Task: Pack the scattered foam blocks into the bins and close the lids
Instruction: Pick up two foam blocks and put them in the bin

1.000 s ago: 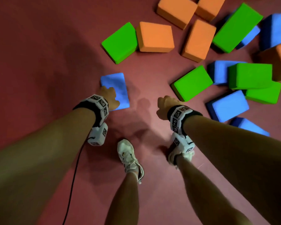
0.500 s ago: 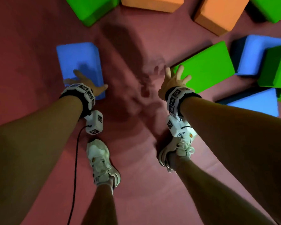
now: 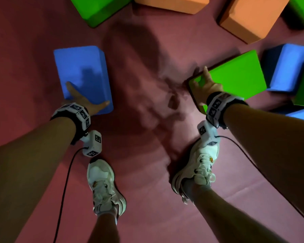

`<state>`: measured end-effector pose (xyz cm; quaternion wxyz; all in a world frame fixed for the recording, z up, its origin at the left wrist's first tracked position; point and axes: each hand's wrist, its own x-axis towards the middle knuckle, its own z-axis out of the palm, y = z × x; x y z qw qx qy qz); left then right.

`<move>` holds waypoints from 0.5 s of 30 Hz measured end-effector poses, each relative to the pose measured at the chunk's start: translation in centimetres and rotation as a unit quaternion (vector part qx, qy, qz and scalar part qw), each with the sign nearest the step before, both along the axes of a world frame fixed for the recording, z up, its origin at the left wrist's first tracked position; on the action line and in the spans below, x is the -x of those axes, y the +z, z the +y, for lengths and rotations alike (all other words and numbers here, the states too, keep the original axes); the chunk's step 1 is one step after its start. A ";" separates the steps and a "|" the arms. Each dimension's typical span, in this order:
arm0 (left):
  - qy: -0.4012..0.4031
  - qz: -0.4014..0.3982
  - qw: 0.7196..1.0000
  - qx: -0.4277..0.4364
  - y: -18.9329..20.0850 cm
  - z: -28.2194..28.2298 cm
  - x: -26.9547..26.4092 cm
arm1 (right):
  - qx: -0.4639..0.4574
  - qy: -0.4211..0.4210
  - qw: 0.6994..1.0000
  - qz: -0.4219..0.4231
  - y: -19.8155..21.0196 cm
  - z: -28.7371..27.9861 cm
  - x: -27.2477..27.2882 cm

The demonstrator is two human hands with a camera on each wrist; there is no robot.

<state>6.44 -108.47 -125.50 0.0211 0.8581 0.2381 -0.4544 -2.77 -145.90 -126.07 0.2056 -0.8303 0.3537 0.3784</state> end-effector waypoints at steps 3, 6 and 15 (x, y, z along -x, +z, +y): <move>0.015 -0.055 0.997 0.055 0.9 -2.2 2.1 | -0.088 -0.058 0.993 0.050 1.2 -0.3 -1.2; 0.054 -0.097 0.992 0.058 0.4 -4.5 3.4 | -0.141 -0.086 0.984 0.062 2.1 -0.3 -1.5; -0.077 -0.091 0.993 -0.018 0.4 -7.0 -4.5 | 0.099 0.134 0.984 0.067 1.9 -5.2 -2.3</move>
